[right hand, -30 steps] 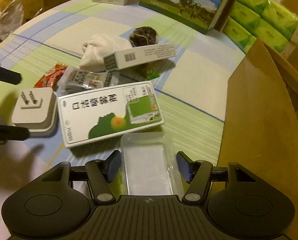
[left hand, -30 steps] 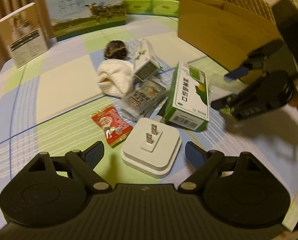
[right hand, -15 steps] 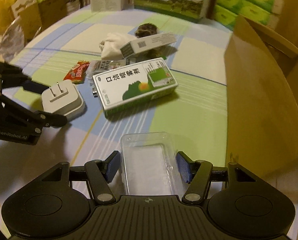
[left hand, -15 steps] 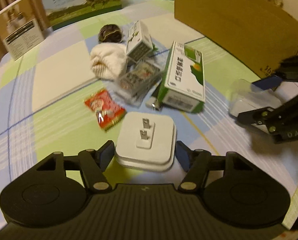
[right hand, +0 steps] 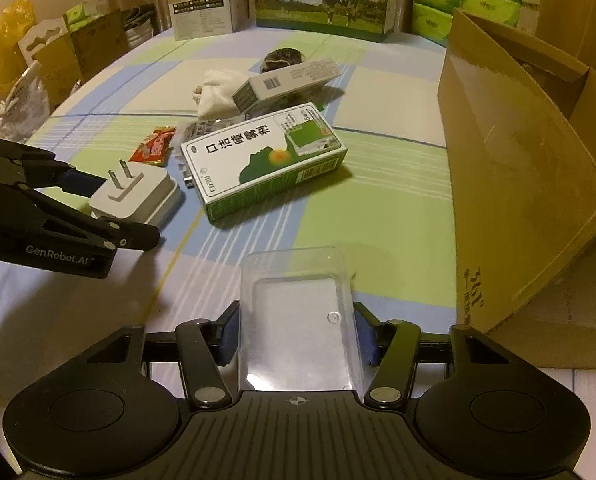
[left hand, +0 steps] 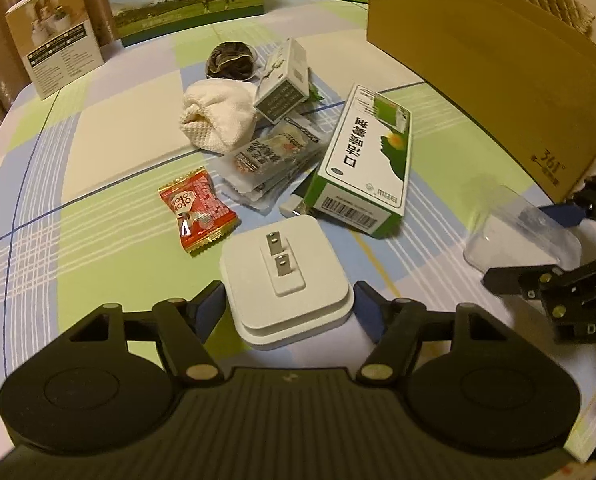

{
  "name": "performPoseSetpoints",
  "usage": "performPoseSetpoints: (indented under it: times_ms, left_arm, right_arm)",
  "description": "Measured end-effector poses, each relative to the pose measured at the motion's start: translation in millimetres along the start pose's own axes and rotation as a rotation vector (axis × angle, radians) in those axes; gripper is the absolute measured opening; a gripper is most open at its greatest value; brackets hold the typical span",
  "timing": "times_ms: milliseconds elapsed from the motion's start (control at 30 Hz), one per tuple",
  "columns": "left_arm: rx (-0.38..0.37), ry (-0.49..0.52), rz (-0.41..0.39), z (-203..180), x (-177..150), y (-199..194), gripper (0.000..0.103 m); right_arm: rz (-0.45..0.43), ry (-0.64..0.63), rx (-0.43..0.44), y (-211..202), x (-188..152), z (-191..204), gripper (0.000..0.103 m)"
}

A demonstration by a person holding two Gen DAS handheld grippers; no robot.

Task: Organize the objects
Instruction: 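Grasp the clear plastic tray with the right tool while the left tool grasps the white plug, then lift and carry the plug and tray with both tools over the cardboard box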

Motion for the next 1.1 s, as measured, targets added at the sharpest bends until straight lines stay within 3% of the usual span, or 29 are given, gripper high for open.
performPoseSetpoints:
  times_ms: [600, 900, 1100]
  left_arm:
    - [0.016, -0.098, -0.012, -5, -4, -28, 0.064]
    - [0.027, -0.118, -0.075, -17, 9, -75, 0.064]
    - [0.018, -0.067, -0.153, -39, 46, -119, 0.064]
  right_arm:
    - [-0.028, 0.007, -0.02, -27, 10, 2, 0.053]
    - [-0.132, 0.035, -0.025, -85, 30, -3, 0.053]
    - [-0.247, 0.07, -0.045, -146, 57, -26, 0.053]
Point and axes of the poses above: each gripper's, at about its wrist camera, not at the fingertips, and y roughly the way its jaws point, z to its left, x to its top, the point moved 10 cm from there along y, roughly the way its jaws point, and after that the axes turned 5 degrees about y, right-handed, at the moved point
